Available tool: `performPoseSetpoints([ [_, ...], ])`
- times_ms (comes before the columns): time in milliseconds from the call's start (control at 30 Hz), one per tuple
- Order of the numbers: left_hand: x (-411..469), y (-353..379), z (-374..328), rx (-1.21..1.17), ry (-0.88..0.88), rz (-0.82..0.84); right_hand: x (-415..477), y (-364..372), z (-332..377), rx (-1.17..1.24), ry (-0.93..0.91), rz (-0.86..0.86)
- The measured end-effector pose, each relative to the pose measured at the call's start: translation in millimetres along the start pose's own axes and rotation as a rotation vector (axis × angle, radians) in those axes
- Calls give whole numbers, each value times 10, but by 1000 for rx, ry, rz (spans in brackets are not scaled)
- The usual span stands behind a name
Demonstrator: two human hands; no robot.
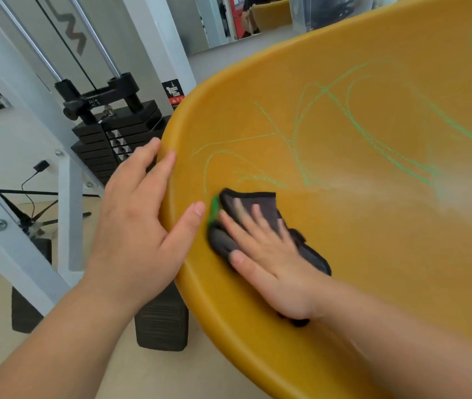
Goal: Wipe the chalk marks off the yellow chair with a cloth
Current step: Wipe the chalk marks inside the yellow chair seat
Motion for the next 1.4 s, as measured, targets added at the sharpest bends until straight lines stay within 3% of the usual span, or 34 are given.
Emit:
performPoseSetpoints([
  [200,590,25,21,150,29,204,-93,-727,-1729,-325,649,-147],
  [333,682,177,89,162,46,392,20,-982,-1972,-293,758,-224],
  [433,637,193,78,147,57,394,461,-908,-1603,-110,618,-238],
  [533,615,195,78,144,77,399,917,-667,-700,-3,243,-204],
  [633,612,189,68,129,86,389,785,-419,131,73,-133,-177],
  [733,604,191,60,100,90,385,401,-179,180,-19,-329,-77],
  [800,604,194,65,75,87,387,405,-263,-237,-201,-292,-122],
  [867,599,205,70,65,79,394,622,-576,-858,-318,-16,-223],
  [933,597,201,65,67,76,394,818,-1005,-1324,-302,260,-382],
  [1000,594,210,60,75,79,399,989,-1216,-1432,-196,384,-498],
  [1100,591,218,81,66,77,404,1241,-1033,-894,-94,261,-477],
  [1200,601,227,86,64,107,398,1046,-575,-11,-92,-162,-299],
  [1300,600,223,92,66,101,400,643,-221,135,-176,-447,-170],
  [1333,598,216,90,60,95,399,648,-267,-24,-246,-463,-196],
  [1400,597,212,85,51,85,402,884,-623,-540,-368,-278,-338],
])
Point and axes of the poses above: each hand's wrist, its own x-axis towards the middle knuckle, its own y-axis out of the palm, z = x × y, the point moved 8 cm from there along x, towards the middle knuckle, and after that the axes turned 4 degrees about z, right-handed, at the moved point
